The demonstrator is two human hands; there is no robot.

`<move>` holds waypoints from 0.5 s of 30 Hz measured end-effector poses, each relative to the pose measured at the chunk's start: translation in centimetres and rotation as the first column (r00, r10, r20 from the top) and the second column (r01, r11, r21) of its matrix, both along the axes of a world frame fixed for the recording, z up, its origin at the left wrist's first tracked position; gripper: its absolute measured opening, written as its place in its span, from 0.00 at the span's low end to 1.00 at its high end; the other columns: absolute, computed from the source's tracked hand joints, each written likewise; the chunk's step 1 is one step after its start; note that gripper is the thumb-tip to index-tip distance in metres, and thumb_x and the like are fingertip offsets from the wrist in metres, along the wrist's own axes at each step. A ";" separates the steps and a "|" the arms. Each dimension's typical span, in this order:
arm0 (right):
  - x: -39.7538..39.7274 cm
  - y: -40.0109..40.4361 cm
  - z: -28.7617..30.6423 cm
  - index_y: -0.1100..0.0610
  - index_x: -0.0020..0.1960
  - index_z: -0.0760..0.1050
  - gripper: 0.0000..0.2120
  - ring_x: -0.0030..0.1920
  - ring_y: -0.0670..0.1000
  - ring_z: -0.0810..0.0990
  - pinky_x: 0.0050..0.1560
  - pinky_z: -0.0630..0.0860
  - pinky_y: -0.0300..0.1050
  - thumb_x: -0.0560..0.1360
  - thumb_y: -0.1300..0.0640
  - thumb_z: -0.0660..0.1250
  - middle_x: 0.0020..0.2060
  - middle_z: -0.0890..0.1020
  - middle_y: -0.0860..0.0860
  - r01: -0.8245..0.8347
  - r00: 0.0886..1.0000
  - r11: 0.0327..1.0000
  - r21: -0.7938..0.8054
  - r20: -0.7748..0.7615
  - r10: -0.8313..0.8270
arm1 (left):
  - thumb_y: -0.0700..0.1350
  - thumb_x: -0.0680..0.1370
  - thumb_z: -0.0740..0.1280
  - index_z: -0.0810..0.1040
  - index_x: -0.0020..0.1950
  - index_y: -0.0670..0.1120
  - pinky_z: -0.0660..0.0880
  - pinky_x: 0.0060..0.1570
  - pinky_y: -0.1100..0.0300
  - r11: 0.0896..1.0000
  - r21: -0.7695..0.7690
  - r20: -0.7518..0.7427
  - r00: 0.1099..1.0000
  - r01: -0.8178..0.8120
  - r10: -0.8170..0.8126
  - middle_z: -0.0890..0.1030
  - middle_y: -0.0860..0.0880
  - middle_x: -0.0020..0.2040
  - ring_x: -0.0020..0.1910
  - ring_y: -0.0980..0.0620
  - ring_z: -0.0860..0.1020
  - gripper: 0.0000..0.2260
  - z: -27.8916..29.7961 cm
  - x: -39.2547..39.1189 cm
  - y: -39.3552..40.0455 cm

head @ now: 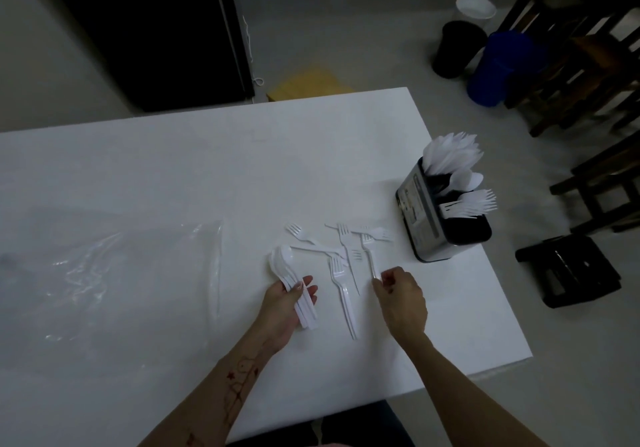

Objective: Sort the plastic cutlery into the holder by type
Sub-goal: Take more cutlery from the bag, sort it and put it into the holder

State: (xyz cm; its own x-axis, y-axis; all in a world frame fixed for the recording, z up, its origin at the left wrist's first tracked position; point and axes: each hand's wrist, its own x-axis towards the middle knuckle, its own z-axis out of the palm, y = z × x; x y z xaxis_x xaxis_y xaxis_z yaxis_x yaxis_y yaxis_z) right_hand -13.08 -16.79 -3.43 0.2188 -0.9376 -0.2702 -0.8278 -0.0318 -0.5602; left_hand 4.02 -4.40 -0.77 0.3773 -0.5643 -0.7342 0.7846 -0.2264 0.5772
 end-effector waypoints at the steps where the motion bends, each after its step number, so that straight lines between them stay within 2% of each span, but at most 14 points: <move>1: 0.0 0.0 0.1 0.54 0.52 0.75 0.08 0.45 0.51 0.78 0.44 0.78 0.49 0.77 0.51 0.68 0.46 0.78 0.49 0.011 1.000 1.000 -0.017 -0.003 -0.011 | 0.34 0.81 0.56 0.70 0.63 0.37 0.75 0.54 0.53 1.000 0.006 -0.020 1.000 -0.020 0.020 0.78 0.44 0.55 0.50 0.47 0.78 0.11 0.1 0.1 -0.1; 3: 0.1 0.0 0.4 0.53 0.54 0.75 0.08 0.47 0.52 0.78 0.45 0.79 0.51 0.77 0.52 0.67 0.48 0.77 0.49 0.027 1.000 0.999 -0.043 0.002 -0.027 | 0.34 0.82 0.55 0.68 0.66 0.34 0.71 0.59 0.50 0.997 0.034 -0.059 0.996 -0.063 0.065 0.76 0.42 0.58 0.50 0.46 0.77 0.14 0.1 0.2 -0.2; 5: 0.1 -0.1 0.4 0.52 0.53 0.75 0.05 0.47 0.52 0.78 0.43 0.80 0.51 0.78 0.53 0.66 0.48 0.77 0.49 -0.037 0.999 0.995 -0.088 -0.002 0.037 | 0.34 0.82 0.55 0.67 0.68 0.33 0.70 0.60 0.51 0.994 0.063 -0.087 0.992 -0.091 0.096 0.76 0.42 0.57 0.49 0.47 0.76 0.15 0.0 0.3 -0.1; 7: 0.4 -0.1 0.3 0.50 0.49 0.76 0.03 0.45 0.50 0.78 0.40 0.80 0.49 0.77 0.52 0.67 0.47 0.77 0.47 -0.192 0.981 0.973 -0.129 -0.023 0.190 | 0.34 0.82 0.55 0.68 0.66 0.32 0.71 0.57 0.51 0.992 0.085 -0.101 0.990 -0.094 0.102 0.77 0.43 0.50 0.46 0.48 0.76 0.14 -0.1 0.4 0.0; 10: 1.5 0.1 0.5 0.50 0.48 0.78 0.06 0.42 0.46 0.78 0.39 0.77 0.42 0.78 0.48 0.67 0.45 0.77 0.45 -0.358 0.933 0.929 -0.096 -0.010 0.359 | 0.37 0.82 0.56 0.70 0.64 0.32 0.75 0.49 0.55 0.993 0.100 -0.096 0.993 -0.062 0.072 0.76 0.42 0.44 0.42 0.48 0.75 0.13 0.1 0.3 -0.1; 13: 3.1 0.1 1.9 0.53 0.50 0.80 0.11 0.41 0.43 0.78 0.42 0.73 0.34 0.78 0.47 0.66 0.44 0.80 0.46 -0.355 0.922 0.934 0.036 0.177 0.344 | 0.38 0.81 0.59 0.72 0.58 0.35 0.74 0.44 0.57 0.999 0.046 -0.062 0.998 0.011 -0.008 0.75 0.43 0.42 0.39 0.49 0.74 0.09 1.1 -0.1 -0.7; 15: 4.0 -0.4 3.3 0.53 0.53 0.80 0.12 0.45 0.43 0.80 0.44 0.74 0.36 0.78 0.45 0.65 0.45 0.83 0.46 -0.320 0.910 0.938 0.130 0.319 0.266 | 0.38 0.80 0.61 0.73 0.54 0.38 0.75 0.44 0.57 0.996 -0.030 -0.050 0.995 0.087 -0.089 0.74 0.45 0.43 0.38 0.51 0.74 0.05 2.0 -0.3 -1.3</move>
State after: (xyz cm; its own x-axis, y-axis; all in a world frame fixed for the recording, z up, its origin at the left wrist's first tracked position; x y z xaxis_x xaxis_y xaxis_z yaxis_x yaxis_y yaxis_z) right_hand -9.06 -17.16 -0.13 0.5708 -0.7622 -0.3053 -0.5943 -0.1270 -0.7941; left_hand 3.71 -5.72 1.24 0.2877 -0.6141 -0.7349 0.7910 -0.2802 0.5439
